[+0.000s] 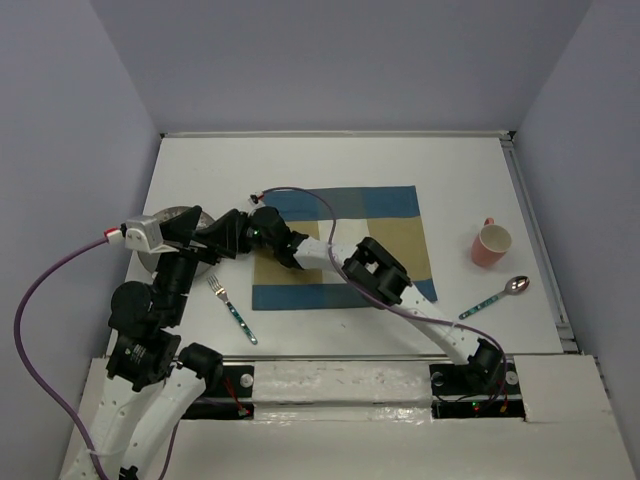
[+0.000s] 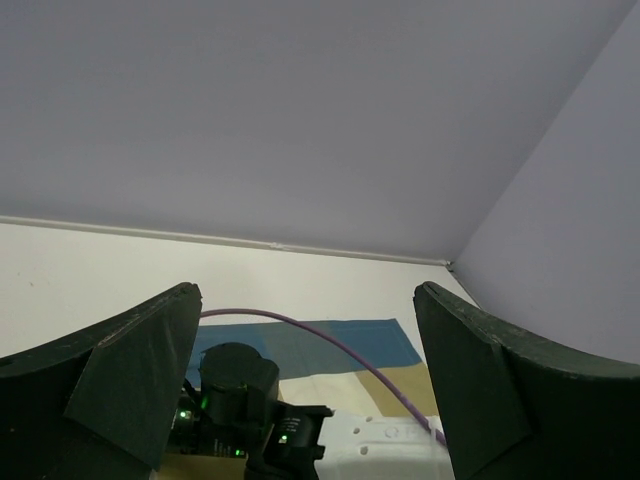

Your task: Set the dinner table for one person

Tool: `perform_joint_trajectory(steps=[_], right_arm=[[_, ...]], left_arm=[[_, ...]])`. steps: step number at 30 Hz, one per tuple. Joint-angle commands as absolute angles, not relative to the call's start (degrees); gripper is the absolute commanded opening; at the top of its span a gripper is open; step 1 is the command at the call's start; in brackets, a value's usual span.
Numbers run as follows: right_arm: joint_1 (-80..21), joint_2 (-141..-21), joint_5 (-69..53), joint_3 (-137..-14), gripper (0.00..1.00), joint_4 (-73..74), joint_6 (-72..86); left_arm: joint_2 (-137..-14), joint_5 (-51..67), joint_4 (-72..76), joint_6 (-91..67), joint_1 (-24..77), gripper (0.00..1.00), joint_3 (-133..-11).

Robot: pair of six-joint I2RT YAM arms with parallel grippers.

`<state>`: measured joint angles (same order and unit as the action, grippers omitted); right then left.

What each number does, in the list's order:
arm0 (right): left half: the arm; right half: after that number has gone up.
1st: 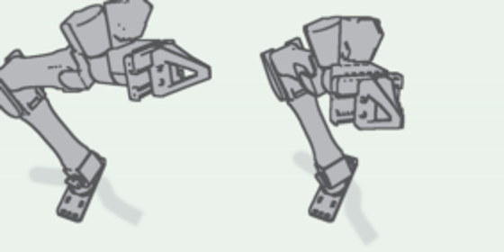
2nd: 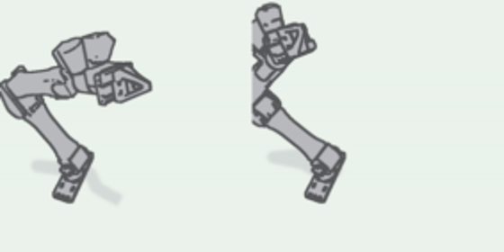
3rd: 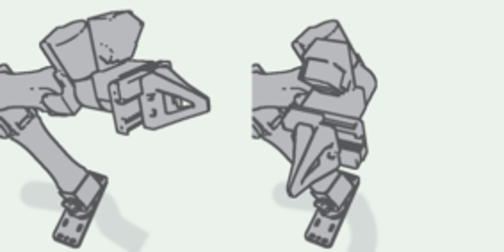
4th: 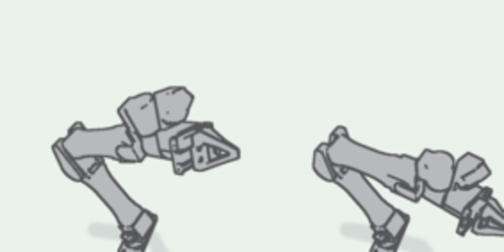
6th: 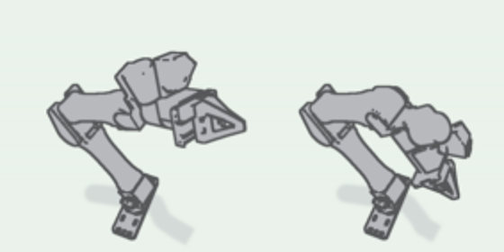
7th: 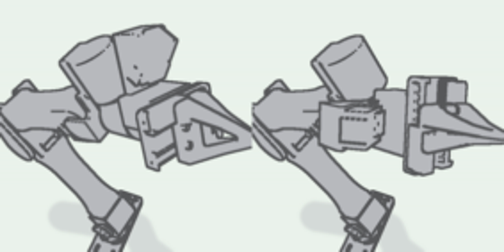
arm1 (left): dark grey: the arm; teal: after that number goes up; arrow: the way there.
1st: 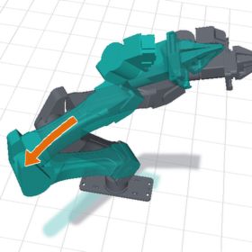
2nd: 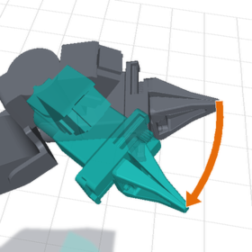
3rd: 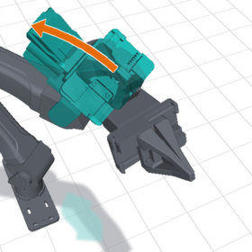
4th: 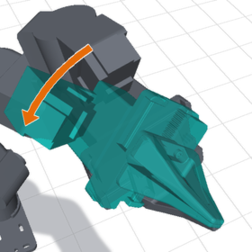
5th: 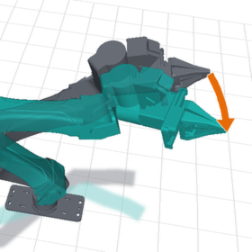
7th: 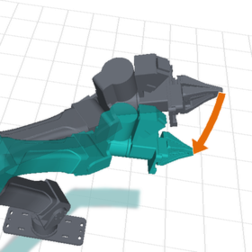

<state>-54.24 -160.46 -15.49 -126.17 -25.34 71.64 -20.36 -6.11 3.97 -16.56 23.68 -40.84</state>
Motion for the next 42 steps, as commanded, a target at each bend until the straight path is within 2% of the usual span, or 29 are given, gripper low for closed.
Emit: perform_joint_trajectory(steps=[1,8,14,20,24,31,42], right_arm=[[-53.5,-147.8,-16.8,-123.7,0.0,-40.6,68.6],[-50.8,-129.7,-14.6,-102.9,0.0,-44.6,65.6],[-46.2,-114.2,-13.1,-77.8,0.0,-47.3,62.7],[-36.9,-99.9,-17.9,-54.0,0.0,-48.5,64.3],[-33.9,-92.0,-19.2,-45.3,0.0,-44.5,60.0],[-27.0,-87.1,-21.4,-38.9,0.0,-42.6,58.3],[-23.6,-92.4,-24.5,-37.8,0.0,-45.3,59.0]], left_arm=[[-17.4,-6.2,6.4,-15.6,23.6,0.99,-40.3],[-15.8,-9.9,5.7,-15.7,22.7,0.99,-40.6],[-16.2,-9.0,6.0,-15.8,22.7,0.99,-40.3],[-16.9,-7.1,6.4,-16.3,22.8,0.99,-39.9],[-17.5,-6.0,6.6,-16.6,22.8,0.99,-39.7],[-18.3,-4.9,6.7,-17.2,22.9,0.99,-39.3],[-19.1,-3.9,6.7,-17.5,22.7,0.99,-39.0]])
